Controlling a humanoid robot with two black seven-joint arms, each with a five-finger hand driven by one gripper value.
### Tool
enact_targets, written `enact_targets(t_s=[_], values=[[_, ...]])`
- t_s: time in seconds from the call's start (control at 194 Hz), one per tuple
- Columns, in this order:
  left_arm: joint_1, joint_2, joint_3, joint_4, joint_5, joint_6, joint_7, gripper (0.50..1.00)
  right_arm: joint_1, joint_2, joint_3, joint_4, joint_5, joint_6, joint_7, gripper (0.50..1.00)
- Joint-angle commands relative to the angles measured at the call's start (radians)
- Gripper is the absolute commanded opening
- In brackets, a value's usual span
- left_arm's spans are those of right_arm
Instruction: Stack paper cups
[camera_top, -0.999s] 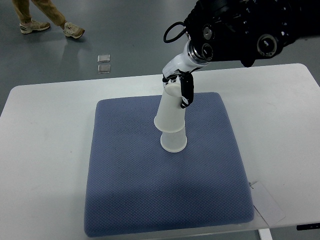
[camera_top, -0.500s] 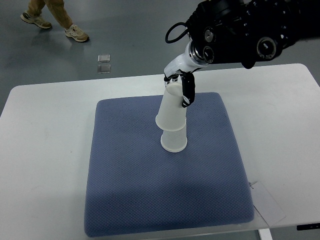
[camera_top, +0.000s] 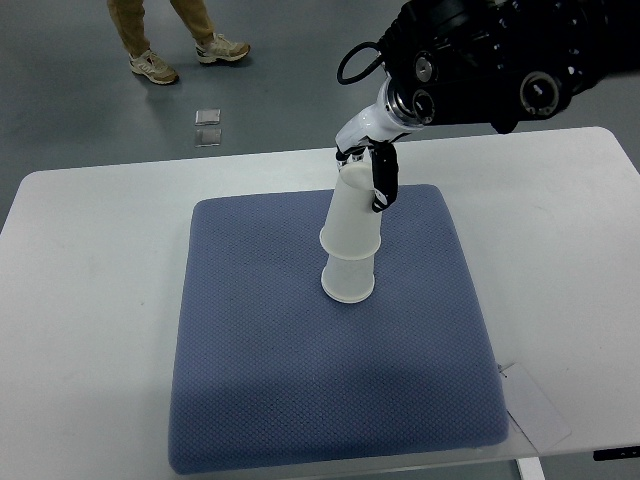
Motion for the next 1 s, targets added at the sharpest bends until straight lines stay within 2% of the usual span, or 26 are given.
enact_targets(t_s=[0.0,0.634,0.994], values=[[0.000,0.000,0.000,0.000,0.000,0.000,0.000,1.000,0.004,-0.005,0.000,0.006,0.000,0.004,0.000,0.637],[0.000,0.000,0.000,0.000,0.000,0.000,0.000,1.000,0.011,0.003,0.000,0.008,0.000,-0.007,0.000,0.637],[0.000,0.000,0.000,0.000,0.000,0.000,0.000,1.000,-0.014,0.010,-0.011,0.008,-0.005,-0.044,0.000,0.643]])
